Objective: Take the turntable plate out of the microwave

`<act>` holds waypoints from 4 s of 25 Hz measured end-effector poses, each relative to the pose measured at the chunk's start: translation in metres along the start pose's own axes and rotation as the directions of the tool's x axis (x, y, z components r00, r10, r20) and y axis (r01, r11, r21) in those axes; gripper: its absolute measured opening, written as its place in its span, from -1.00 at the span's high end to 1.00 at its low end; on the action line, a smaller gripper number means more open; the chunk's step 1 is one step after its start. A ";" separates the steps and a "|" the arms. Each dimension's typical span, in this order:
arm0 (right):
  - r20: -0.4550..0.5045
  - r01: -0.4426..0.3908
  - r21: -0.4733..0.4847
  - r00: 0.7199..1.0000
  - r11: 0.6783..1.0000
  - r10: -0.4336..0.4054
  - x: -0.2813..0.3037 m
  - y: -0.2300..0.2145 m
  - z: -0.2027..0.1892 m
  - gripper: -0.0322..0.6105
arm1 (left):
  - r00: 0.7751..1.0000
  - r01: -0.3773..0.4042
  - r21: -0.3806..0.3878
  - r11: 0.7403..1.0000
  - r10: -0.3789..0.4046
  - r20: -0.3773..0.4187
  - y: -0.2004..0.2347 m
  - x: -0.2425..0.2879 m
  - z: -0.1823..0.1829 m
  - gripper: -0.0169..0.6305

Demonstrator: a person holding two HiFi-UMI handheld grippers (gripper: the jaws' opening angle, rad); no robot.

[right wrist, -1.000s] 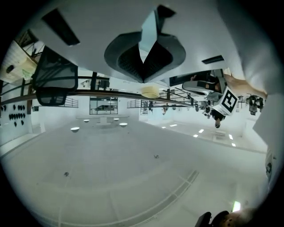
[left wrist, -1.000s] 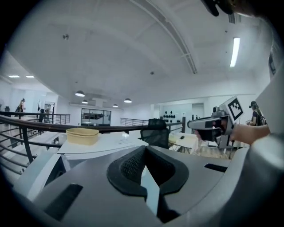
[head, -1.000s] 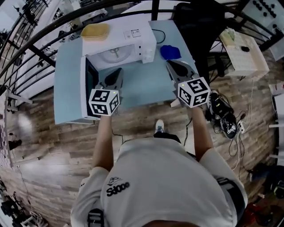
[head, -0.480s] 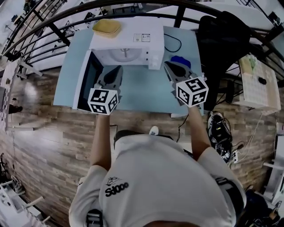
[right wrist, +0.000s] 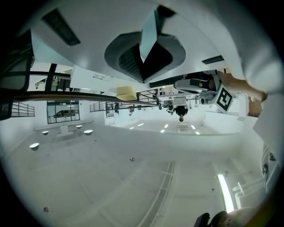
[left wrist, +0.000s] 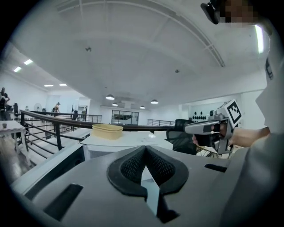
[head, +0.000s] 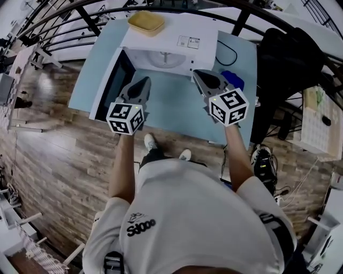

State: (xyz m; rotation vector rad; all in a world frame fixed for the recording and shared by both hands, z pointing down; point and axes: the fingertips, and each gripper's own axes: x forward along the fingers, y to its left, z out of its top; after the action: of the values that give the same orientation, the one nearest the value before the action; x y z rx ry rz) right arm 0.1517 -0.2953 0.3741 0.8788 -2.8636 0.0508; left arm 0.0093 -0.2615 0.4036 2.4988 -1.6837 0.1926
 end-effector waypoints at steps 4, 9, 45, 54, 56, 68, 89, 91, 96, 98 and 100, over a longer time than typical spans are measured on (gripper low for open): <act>-0.029 -0.023 -0.012 0.999 1.000 0.022 0.023 0.009 -0.006 0.88 | 1.000 -0.020 -0.081 0.996 0.020 -0.007 0.023 0.009 -0.013 0.90; -0.070 -0.011 0.027 0.997 1.000 0.013 0.056 0.015 -0.019 0.88 | 1.000 -0.007 -0.137 0.991 0.005 -0.020 0.054 0.027 -0.026 0.90; -0.444 0.097 0.233 0.896 0.968 0.018 0.207 -0.035 -0.181 0.88 | 0.976 -0.166 -0.581 0.797 0.046 -0.215 0.159 0.179 -0.178 0.45; -0.464 0.118 0.264 0.886 0.957 0.019 0.211 -0.036 -0.196 0.88 | 0.953 -0.241 -0.623 0.745 0.061 -0.295 0.178 0.211 -0.209 0.34; -0.456 0.128 0.283 0.890 0.951 0.016 0.210 -0.036 -0.197 0.87 | 0.948 -0.265 -0.619 0.739 0.085 -0.305 0.181 0.212 -0.210 0.34; -0.386 0.207 0.553 0.922 0.807 0.027 0.214 -0.035 -0.217 0.53 | 0.966 -0.248 -0.843 0.478 0.057 -0.252 0.171 0.230 -0.207 0.35; -0.263 0.216 0.798 0.965 0.562 0.003 0.277 -0.048 -0.244 0.34 | 0.994 -0.102 -0.847 0.522 0.025 -0.105 0.172 0.225 -0.187 0.55; -0.222 0.206 0.840 0.975 0.502 -0.030 0.279 -0.055 -0.243 0.34 | 0.994 -0.102 -0.850 0.517 0.020 -0.107 0.171 0.225 -0.188 0.55; -0.172 0.200 0.896 0.980 0.398 -0.104 0.280 -0.068 -0.243 0.39 | 0.994 -0.110 -0.848 0.519 0.037 -0.106 0.172 0.224 -0.186 0.55; -0.144 0.183 0.923 0.980 0.338 -0.135 0.280 -0.071 -0.242 0.43 | 0.994 -0.107 -0.853 0.511 0.041 -0.100 0.172 0.224 -0.184 0.55; -0.127 0.170 0.939 0.979 0.300 -0.159 0.281 -0.073 -0.243 0.52 | 0.995 -0.102 -0.856 0.508 0.039 -0.095 0.173 0.223 -0.183 0.55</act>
State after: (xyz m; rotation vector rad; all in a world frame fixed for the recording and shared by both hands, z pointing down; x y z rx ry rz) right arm -0.0064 -0.4936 0.6552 1.2666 -2.4560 1.8989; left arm -0.0749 -0.4983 0.6273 1.6174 -1.3341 -0.4678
